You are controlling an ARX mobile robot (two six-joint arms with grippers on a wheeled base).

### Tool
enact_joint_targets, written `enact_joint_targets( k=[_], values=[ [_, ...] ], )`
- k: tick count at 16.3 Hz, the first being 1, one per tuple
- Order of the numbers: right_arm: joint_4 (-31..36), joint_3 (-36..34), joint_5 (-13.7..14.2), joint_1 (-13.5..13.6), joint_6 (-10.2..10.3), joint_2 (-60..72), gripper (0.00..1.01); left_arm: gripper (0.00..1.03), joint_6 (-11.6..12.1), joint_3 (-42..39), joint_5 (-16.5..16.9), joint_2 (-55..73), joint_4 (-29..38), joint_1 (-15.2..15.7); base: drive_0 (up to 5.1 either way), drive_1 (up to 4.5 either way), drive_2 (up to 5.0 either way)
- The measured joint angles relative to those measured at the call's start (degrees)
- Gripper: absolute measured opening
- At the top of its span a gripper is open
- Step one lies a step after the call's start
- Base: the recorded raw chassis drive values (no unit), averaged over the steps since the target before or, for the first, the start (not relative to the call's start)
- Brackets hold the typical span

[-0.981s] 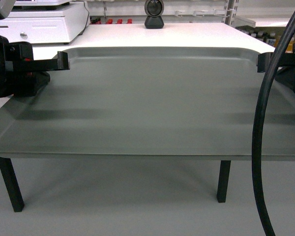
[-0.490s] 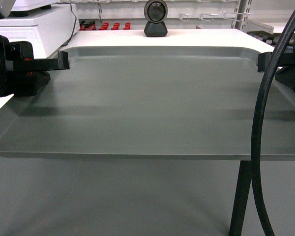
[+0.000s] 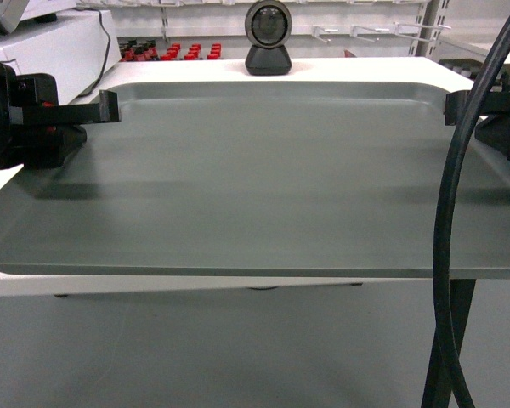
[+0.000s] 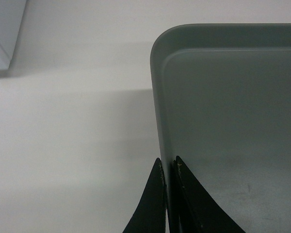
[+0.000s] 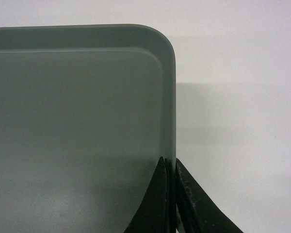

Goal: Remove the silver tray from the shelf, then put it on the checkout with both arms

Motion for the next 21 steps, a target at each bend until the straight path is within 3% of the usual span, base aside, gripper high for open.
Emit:
enact_joint_targets(
  k=[11, 21],
  values=[
    [0.4, 0.2, 0.0, 0.0, 0.0, 0.0, 0.03, 0.03, 0.0, 0.1, 0.0, 0.0, 0.4, 0.0, -0.1, 4.05, -4.2],
    [-0.2, 0.1, 0.0, 0.0, 0.0, 0.0, 0.03, 0.03, 0.0, 0.1, 0.0, 0.0, 0.1, 0.0, 0.0, 0.0, 0.0]
  ],
)
